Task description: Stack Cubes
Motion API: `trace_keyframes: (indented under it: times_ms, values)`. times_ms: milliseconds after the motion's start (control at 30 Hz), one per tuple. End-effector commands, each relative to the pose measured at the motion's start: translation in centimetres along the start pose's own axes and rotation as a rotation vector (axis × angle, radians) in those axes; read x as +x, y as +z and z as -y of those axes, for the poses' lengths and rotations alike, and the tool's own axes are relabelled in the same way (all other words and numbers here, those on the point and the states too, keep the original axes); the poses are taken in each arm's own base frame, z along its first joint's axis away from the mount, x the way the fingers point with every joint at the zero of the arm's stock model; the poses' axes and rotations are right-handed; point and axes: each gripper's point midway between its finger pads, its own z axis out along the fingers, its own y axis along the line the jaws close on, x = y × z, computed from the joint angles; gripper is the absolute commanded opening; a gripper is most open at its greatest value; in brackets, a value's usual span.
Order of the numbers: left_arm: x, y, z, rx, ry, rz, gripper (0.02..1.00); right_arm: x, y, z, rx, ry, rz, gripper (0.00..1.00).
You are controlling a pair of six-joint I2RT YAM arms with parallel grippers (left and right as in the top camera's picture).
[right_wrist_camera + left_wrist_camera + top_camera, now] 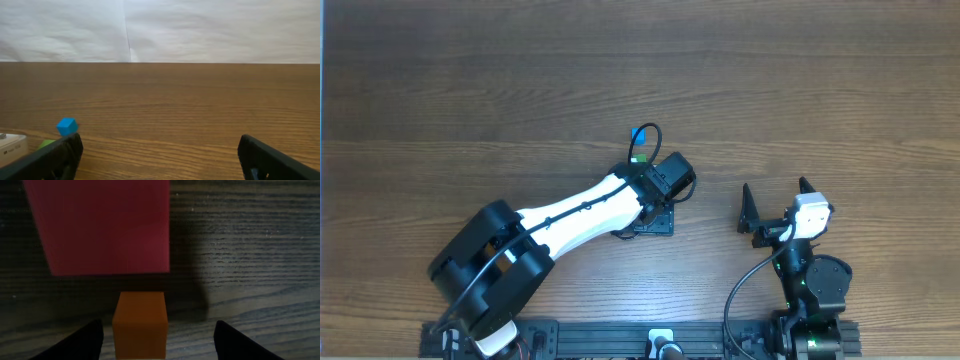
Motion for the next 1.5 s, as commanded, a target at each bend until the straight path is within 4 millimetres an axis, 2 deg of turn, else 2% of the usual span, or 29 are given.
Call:
trace_keyframes:
  times_ms: [33,567,667,800,1000,1500]
  values:
    - [0.06,0.65,-0.56,-0.007,0.004,-0.020,0.691,0.21,0.00,0.15,0.007,-0.004,-0.003,0.991]
    - [0.10,0.96,-0.73,-0.001,-0.002,-0.043,0.581,0.22,0.00,0.15,0.007,-0.003,-0.004,0.991]
    - [0.10,0.96,-0.74,-0.001,0.001,-0.043,0.538,0.22,0.00,0.15,0.007,-0.003,-0.004,0.991]
    - [0.13,0.97,-0.75,-0.001,0.001,-0.044,0.430,0.21,0.00,0.15,0.007,-0.004,-0.003,0.993]
    - [0.23,0.99,-0.97,-0.008,-0.006,-0.049,0.340,0.22,0.00,0.15,0.007,-0.003,-0.004,0.993]
    - [0.22,0.97,-1.23,-0.014,-0.019,-0.054,0.178,0.22,0.00,0.15,0.007,-0.003,-0.004,0.991]
